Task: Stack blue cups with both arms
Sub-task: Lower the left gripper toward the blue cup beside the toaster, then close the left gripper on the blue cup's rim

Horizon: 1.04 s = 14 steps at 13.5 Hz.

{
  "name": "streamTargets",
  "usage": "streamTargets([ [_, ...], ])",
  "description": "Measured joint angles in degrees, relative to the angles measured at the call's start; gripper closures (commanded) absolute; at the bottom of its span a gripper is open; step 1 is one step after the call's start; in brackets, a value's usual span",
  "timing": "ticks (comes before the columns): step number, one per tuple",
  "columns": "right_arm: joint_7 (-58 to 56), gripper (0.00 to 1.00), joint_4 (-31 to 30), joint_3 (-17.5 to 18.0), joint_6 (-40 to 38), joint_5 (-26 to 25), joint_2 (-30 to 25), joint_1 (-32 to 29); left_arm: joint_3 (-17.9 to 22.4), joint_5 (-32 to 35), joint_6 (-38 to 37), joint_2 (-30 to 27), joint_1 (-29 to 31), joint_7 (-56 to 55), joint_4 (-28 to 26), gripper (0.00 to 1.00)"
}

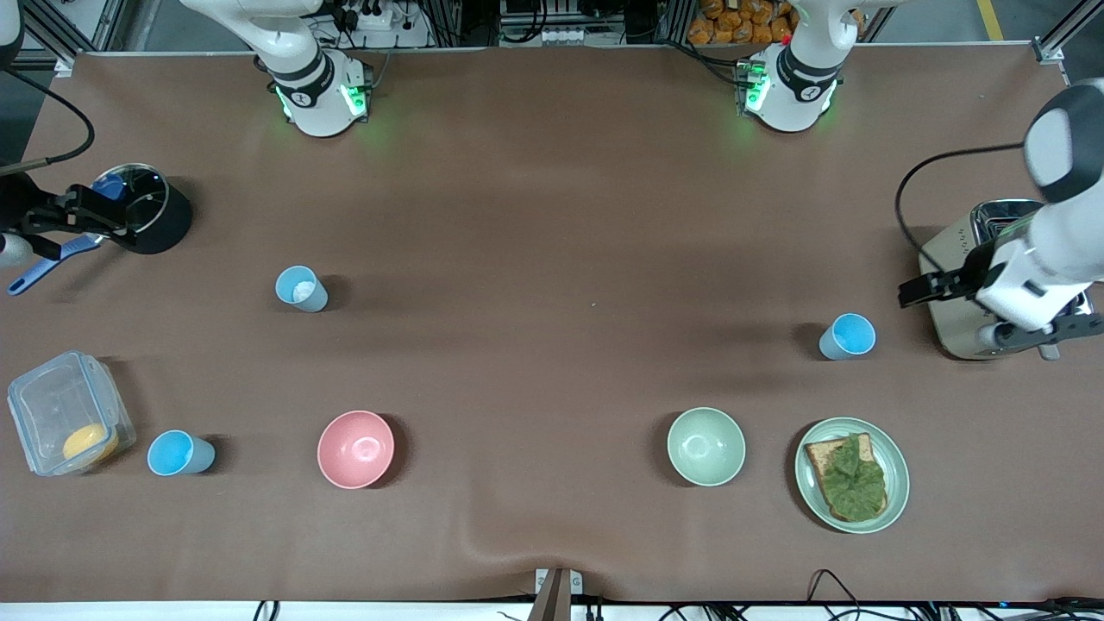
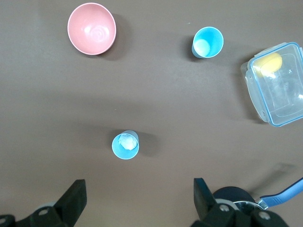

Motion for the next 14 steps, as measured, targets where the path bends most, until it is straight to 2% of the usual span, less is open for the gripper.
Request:
streamTargets([
  [5, 0.0, 0.0, 0.0, 0.0, 0.0, 0.0, 0.0, 0.0, 0.01, 2.61, 16.71, 3.47, 1.11, 0.15, -10.55, 0.0],
  [14, 0.0, 0.0, -0.02, 0.01, -0.05, 0.0, 0.02, 0.0, -0.01, 3.98, 22.08, 9.79, 3.74, 0.73, -12.06, 0.0],
])
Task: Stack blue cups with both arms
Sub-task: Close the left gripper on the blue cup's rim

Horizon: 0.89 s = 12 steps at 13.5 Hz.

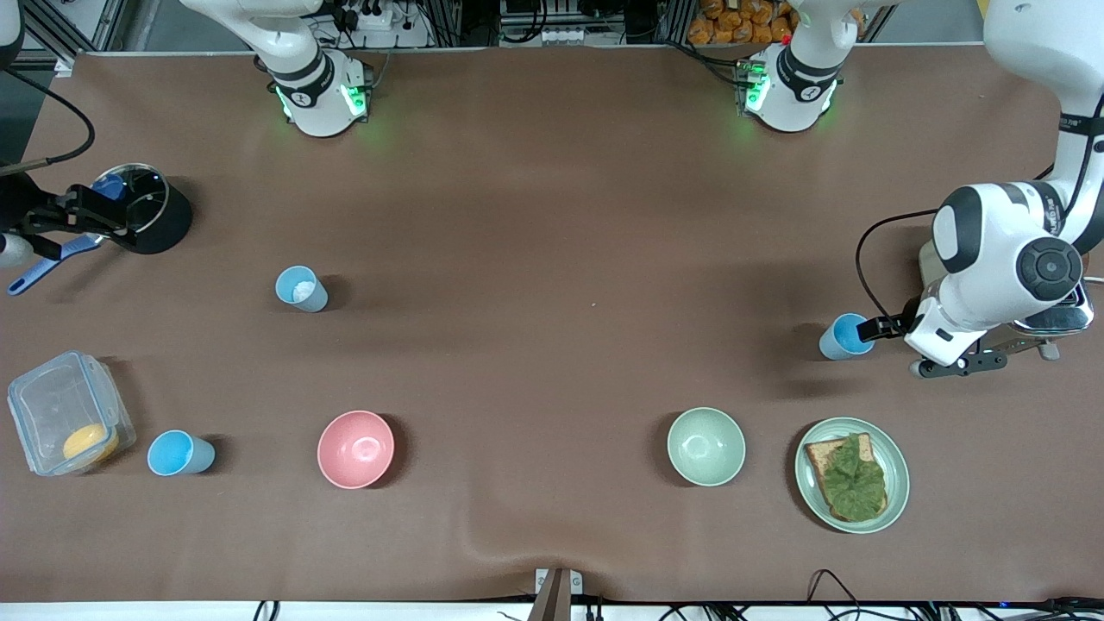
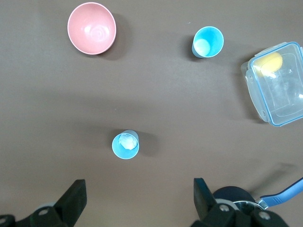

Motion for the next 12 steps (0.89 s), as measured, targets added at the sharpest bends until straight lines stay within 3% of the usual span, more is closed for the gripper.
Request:
streamTargets([
  [5, 0.0, 0.0, -0.09, 0.0, 0.0, 0.0, 0.07, 0.0, -0.17, 0.0, 0.68, 2.51, 0.42, 0.04, -0.02, 0.03],
  [10, 0.0, 0.0, -0.14, 0.01, 0.0, 0.0, 0.13, 0.0, -0.41, -0.07, 0.68, 4.01, 0.42, 0.04, -0.08, 0.49],
  [12, 0.0, 0.0, -0.14, 0.02, 0.0, 0.0, 0.15, 0.0, -0.48, -0.61, 0.68, 4.44, 0.42, 0.04, -0.09, 0.89],
])
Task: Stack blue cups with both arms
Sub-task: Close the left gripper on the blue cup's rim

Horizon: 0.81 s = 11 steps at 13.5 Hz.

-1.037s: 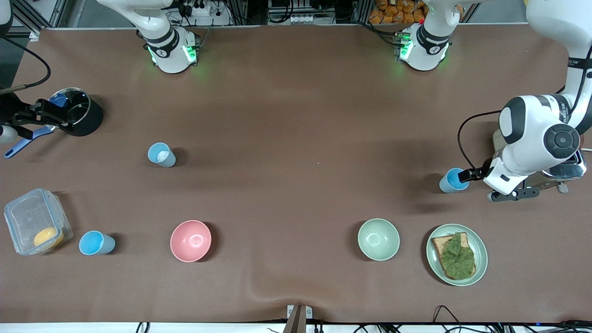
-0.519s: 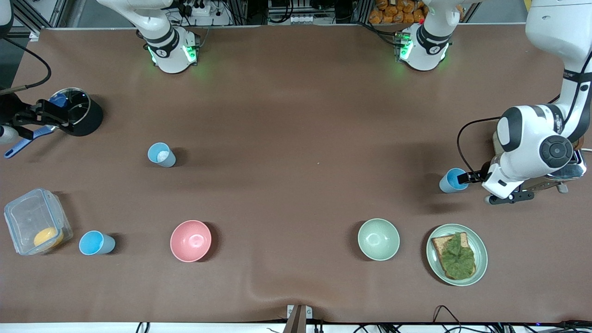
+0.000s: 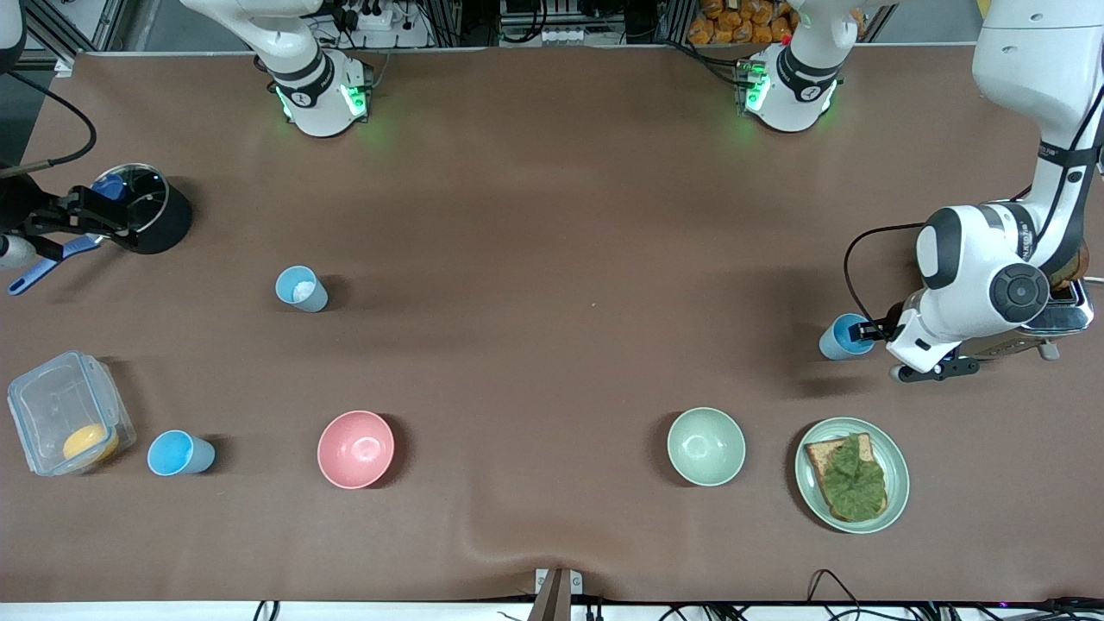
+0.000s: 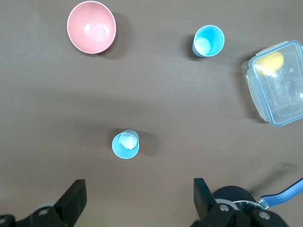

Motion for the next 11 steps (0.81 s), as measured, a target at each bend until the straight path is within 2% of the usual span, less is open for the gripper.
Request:
streamTargets([
  [1, 0.0, 0.0, 0.0, 0.01, 0.0, 0.0, 0.02, 0.0, -0.04, -0.12, 0.0, 0.11, 0.0, -0.02, 0.0, 1.0],
  [7, 0.0, 0.0, 0.0, 0.02, 0.0, 0.0, 0.06, 0.0, -0.77, -0.16, -0.16, -0.58, -0.6, -0.75, 0.8, 1.0],
  [11, 0.0, 0.0, -0.01, 0.05, 0.01, 0.0, 0.06, 0.03, -1.96, -2.77, -5.42, -5.63, -0.59, -0.66, 2.73, 1.0],
])
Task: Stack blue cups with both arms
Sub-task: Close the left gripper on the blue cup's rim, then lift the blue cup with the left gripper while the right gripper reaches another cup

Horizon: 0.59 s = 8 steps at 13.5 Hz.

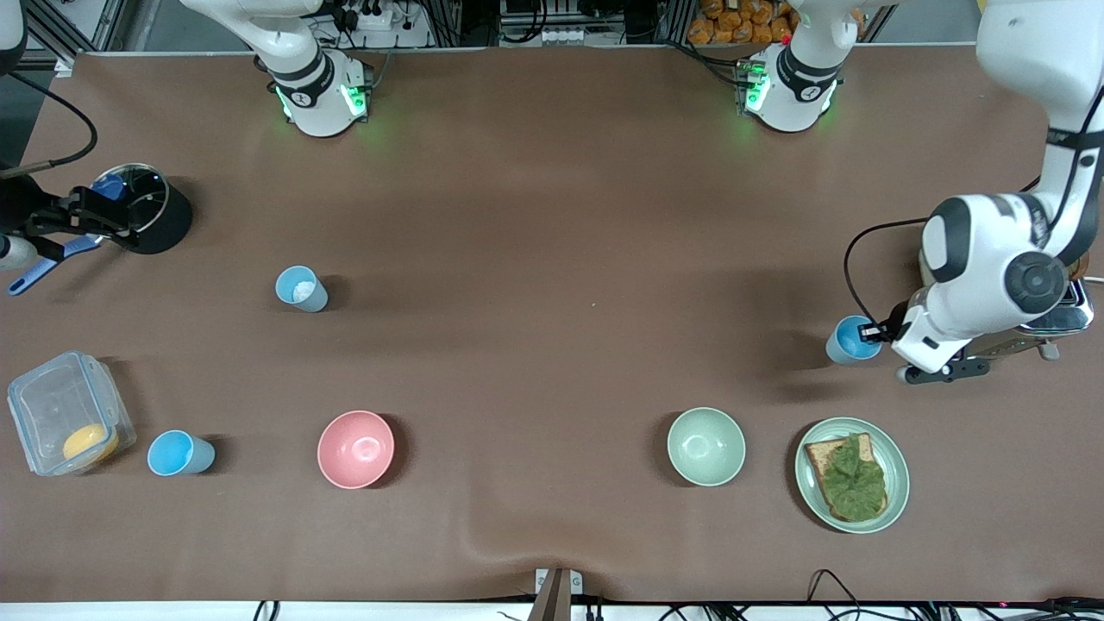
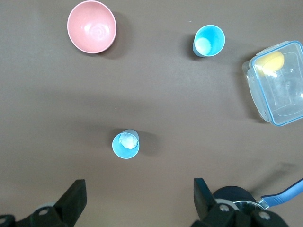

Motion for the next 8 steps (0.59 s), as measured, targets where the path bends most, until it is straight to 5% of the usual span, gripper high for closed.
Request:
streamTargets([
  [8, 0.0, 0.0, -0.05, 0.12, 0.09, 1.54, 3.19, 0.52, -4.62, -3.24, -30.85, -5.0, -0.33, -0.27, 21.39, 1.0],
])
